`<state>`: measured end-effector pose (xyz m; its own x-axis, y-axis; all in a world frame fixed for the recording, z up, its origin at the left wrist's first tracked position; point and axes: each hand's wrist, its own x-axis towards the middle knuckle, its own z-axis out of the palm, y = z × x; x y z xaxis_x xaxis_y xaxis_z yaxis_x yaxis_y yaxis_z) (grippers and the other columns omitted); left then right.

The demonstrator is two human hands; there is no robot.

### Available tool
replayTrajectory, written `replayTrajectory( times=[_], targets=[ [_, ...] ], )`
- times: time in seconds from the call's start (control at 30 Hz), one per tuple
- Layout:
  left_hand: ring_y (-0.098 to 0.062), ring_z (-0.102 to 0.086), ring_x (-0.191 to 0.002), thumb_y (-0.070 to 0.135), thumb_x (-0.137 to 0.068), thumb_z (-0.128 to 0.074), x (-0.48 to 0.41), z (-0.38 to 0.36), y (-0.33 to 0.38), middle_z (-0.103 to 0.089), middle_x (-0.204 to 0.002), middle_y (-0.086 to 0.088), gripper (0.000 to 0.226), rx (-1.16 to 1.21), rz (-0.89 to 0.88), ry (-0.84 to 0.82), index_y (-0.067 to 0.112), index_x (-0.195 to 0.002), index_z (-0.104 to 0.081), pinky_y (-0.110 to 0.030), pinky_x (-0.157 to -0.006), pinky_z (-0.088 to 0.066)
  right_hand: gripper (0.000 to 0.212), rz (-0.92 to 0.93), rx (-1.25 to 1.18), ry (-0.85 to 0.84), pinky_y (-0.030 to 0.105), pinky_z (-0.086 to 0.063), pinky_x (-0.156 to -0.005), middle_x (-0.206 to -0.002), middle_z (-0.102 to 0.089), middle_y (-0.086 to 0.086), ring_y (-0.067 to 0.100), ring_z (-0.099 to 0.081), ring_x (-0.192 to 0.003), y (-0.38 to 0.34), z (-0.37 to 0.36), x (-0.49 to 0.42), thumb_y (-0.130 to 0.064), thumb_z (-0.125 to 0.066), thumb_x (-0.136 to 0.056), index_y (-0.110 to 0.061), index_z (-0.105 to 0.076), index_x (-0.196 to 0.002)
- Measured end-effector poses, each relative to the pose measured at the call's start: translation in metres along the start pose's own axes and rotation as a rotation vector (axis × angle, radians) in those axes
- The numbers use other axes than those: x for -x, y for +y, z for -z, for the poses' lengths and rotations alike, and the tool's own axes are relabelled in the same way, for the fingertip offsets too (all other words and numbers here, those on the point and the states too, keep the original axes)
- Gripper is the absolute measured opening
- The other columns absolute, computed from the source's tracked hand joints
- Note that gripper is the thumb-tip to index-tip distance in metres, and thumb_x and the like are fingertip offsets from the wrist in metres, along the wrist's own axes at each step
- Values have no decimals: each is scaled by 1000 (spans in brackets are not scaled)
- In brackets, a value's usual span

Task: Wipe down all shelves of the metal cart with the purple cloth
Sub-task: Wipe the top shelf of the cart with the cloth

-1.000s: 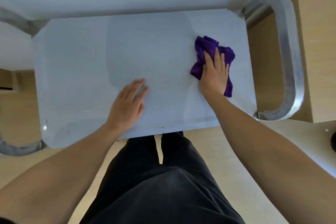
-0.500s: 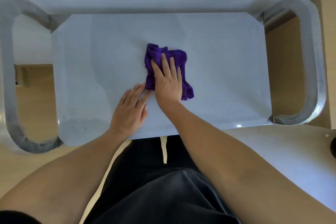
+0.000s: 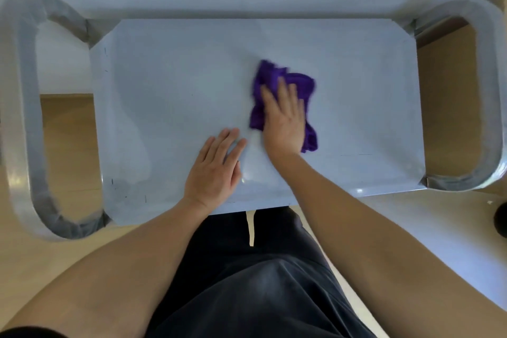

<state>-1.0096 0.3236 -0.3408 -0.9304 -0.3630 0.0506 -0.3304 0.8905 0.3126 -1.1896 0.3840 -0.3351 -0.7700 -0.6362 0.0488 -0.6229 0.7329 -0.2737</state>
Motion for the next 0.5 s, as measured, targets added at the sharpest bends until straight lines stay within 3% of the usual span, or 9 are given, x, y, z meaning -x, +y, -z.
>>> replayTrajectory(
  times=[0.07,0.17,0.27,0.4,0.5],
  targets=[
    [-28,-37,-143,17,-97,-43,0,1,-1,-43,-151,-15,47,-10,-1,-28,10,-143,-48,-45,-119,-28,52,164,1,-82,46,-24,-116,-153,-35,6,32,-28,-143,-21,-4,9,-13,-54,-89,-26,-46,-139],
    [-28,-36,-143,17,-96,-44,-1,1,-2,-41,-152,-15,48,-4,3,-29,10,-144,-47,-45,-118,-29,51,195,-39,-97,45,-23,-117,-152,-37,8,31,-30,-142,-13,-5,2,-12,-57,-90,-24,-48,-139],
    [-29,-41,-141,15,-94,-47,-2,0,1,-44,-151,-14,46,21,6,11,9,-139,-52,-48,-114,-34,45,13,-69,-18,52,-30,-112,-148,-41,15,36,-35,-138,23,0,-26,-10,-51,-92,-21,-52,-135],
    [-28,-40,-142,16,-95,-45,-1,-3,0,-44,-150,-13,44,39,1,35,8,-138,-53,-48,-114,-35,45,-304,-67,14,47,-16,-119,-157,-25,7,31,-17,-146,42,13,-51,-16,-37,-100,-25,-40,-144],
    [-27,-40,-142,17,-96,-42,-1,-3,-1,-44,-151,-13,44,30,8,31,9,-139,-53,-47,-114,-34,48,-314,-20,21,49,-20,-116,-156,-28,8,33,-21,-145,10,1,-56,-14,-41,-97,-28,-41,-143]
  ],
)
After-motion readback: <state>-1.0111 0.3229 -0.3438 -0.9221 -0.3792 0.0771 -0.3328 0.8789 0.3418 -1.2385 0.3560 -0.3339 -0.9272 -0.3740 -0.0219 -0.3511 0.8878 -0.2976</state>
